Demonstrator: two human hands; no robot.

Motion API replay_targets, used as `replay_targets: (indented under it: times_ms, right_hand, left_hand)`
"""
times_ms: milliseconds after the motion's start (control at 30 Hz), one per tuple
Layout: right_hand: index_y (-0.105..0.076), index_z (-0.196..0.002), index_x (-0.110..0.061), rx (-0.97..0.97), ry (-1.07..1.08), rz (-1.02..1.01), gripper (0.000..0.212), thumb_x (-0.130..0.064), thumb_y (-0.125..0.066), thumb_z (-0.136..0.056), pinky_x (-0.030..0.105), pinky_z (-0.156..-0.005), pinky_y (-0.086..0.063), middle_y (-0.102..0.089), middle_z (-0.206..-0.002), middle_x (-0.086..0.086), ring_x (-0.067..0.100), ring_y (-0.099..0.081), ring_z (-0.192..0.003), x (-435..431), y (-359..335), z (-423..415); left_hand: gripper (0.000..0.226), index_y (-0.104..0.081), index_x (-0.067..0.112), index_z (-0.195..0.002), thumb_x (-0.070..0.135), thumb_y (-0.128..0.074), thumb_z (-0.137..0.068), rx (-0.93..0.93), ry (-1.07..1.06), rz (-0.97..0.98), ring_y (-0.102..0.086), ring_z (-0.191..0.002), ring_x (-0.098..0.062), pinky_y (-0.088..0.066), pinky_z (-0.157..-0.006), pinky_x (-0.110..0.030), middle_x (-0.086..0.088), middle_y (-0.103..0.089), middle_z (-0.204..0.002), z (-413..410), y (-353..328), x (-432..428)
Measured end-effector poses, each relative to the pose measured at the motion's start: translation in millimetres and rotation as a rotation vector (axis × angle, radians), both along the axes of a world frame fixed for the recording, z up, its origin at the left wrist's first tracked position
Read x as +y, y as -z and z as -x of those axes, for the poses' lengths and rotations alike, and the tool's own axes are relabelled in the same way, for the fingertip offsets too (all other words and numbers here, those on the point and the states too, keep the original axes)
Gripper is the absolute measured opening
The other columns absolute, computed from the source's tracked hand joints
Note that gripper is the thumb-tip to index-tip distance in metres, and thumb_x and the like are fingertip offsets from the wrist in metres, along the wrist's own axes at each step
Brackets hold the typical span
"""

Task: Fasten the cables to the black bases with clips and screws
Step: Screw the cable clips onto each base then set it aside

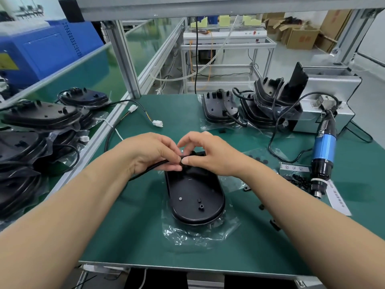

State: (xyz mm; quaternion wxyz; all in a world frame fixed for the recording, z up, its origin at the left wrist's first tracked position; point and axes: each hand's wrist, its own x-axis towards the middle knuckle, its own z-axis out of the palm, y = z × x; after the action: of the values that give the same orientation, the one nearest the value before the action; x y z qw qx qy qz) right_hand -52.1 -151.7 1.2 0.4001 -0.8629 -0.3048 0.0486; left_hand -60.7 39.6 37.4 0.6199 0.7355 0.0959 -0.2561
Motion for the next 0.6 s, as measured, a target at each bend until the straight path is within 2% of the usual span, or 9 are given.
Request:
replay_targets:
  times_ms: [100,167,267,367,500,600]
  right_hand:
    - [-0.061,-0.113,-0.016,0.082,-0.002,-0.124,0.028,-0.017,-0.075,-0.089,0.041,-0.105,-0.040,-0.073,-0.095,-0.001,0.027,-0.060,-0.102,0.7,0.5,-3.4]
    - [-0.063,-0.111,-0.019,0.158,0.014,-0.161,0.024,-0.018,-0.074,-0.089,0.042,-0.102,-0.042,-0.070,-0.091,-0.001,0.031,-0.062,-0.099,3.5,2.0,-4.7]
    - [-0.067,-0.100,-0.020,0.179,0.029,-0.190,0.013,-0.014,-0.073,-0.089,0.036,-0.090,-0.050,-0.067,-0.087,-0.003,0.016,-0.062,-0.082,8.6,4.5,-10.1]
    - [-0.067,-0.092,-0.017,0.220,0.018,-0.239,0.011,-0.007,-0.071,-0.090,0.026,-0.077,-0.048,-0.065,-0.080,-0.004,0.004,-0.057,-0.072,9.0,4.2,-15.1]
    - [-0.064,-0.093,-0.013,0.246,0.038,-0.253,0.008,-0.007,-0.070,-0.091,0.030,-0.075,-0.044,-0.063,-0.083,0.004,0.011,-0.054,-0.075,6.6,6.3,-17.0]
    - [-0.063,-0.094,-0.010,0.235,0.061,-0.229,0.006,-0.008,-0.068,-0.092,0.026,-0.070,-0.042,-0.062,-0.076,-0.002,0.010,-0.052,-0.071,7.5,5.8,-18.2]
  left_hand:
    - [0.018,-0.063,0.002,-0.080,-0.017,-0.064,-0.079,-0.049,-0.005,-0.062,-0.072,-0.062,-0.026,-0.058,-0.052,-0.024,-0.021,-0.068,-0.078,-1.4,-3.7,-2.3]
    - [0.014,-0.063,-0.001,-0.078,-0.014,-0.068,-0.078,-0.109,-0.022,-0.148,-0.071,-0.060,-0.026,-0.058,-0.053,-0.024,-0.023,-0.068,-0.076,-3.6,-3.6,-4.0]
    - [0.008,-0.063,-0.006,-0.077,-0.009,-0.070,-0.080,-0.187,-0.033,-0.257,-0.071,-0.059,-0.027,-0.058,-0.052,-0.024,-0.027,-0.069,-0.074,-7.7,-4.0,-5.9]
    - [0.009,-0.062,-0.004,-0.078,-0.011,-0.062,-0.084,-0.148,-0.071,-0.135,-0.072,-0.060,-0.026,-0.059,-0.054,-0.025,-0.026,-0.068,-0.072,-7.2,-3.2,-5.1]
    - [0.016,-0.061,0.000,-0.077,-0.013,-0.057,-0.086,-0.133,-0.121,0.019,-0.072,-0.061,-0.026,-0.058,-0.054,-0.024,-0.024,-0.066,-0.074,-2.9,2.6,-5.4]
    - [0.016,-0.060,0.001,-0.080,-0.014,-0.056,-0.084,-0.175,-0.145,0.032,-0.071,-0.062,-0.027,-0.056,-0.052,-0.022,-0.025,-0.065,-0.078,-2.1,6.0,-9.5]
